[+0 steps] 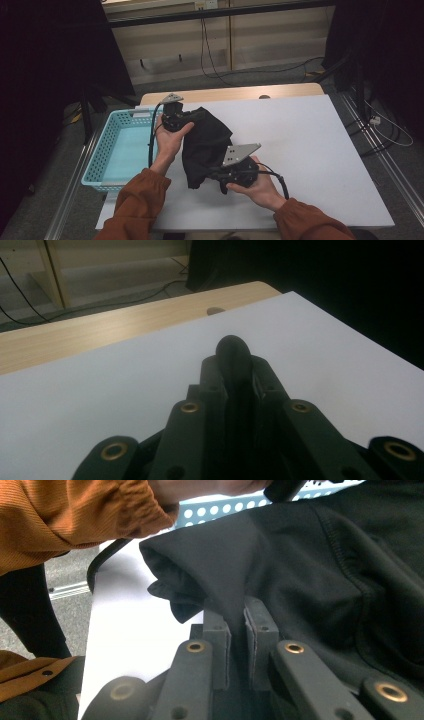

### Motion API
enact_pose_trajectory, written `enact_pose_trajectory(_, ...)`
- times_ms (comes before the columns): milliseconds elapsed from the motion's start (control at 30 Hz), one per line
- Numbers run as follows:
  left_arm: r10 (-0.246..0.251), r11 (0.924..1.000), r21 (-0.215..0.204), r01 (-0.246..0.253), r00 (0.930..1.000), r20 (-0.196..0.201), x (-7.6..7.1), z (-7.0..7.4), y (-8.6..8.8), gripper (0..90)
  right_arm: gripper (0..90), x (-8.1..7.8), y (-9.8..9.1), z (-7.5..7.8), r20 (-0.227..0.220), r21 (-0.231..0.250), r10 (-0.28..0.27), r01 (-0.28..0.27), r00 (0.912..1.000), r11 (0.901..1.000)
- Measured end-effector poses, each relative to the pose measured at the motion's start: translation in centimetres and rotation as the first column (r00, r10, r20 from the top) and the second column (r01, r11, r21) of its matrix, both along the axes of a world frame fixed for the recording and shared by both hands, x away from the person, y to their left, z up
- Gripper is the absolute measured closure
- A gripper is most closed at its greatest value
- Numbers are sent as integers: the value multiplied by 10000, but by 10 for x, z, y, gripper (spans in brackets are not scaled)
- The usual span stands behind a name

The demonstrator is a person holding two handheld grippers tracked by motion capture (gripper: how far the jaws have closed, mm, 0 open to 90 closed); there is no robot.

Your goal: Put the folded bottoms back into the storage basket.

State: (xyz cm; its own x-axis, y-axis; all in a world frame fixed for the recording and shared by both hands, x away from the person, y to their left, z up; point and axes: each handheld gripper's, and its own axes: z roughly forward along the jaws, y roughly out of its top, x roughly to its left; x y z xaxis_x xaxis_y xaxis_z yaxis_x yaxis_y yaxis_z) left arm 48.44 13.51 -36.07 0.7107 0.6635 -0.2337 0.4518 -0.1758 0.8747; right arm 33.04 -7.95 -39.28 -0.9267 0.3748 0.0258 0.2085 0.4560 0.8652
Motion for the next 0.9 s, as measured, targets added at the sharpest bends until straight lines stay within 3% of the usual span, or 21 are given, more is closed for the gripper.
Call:
enact_pose_trajectory(633,613,9979,-203,-617,9979,-192,6,9,39,796,833,9,32,11,297,301,472,-481,9984,9984)
enact_pose_trajectory(900,752,9968,-282,-755,9971,-89,8,19,55,796,833,12,41,16,430,474,559,-580,9975,9972)
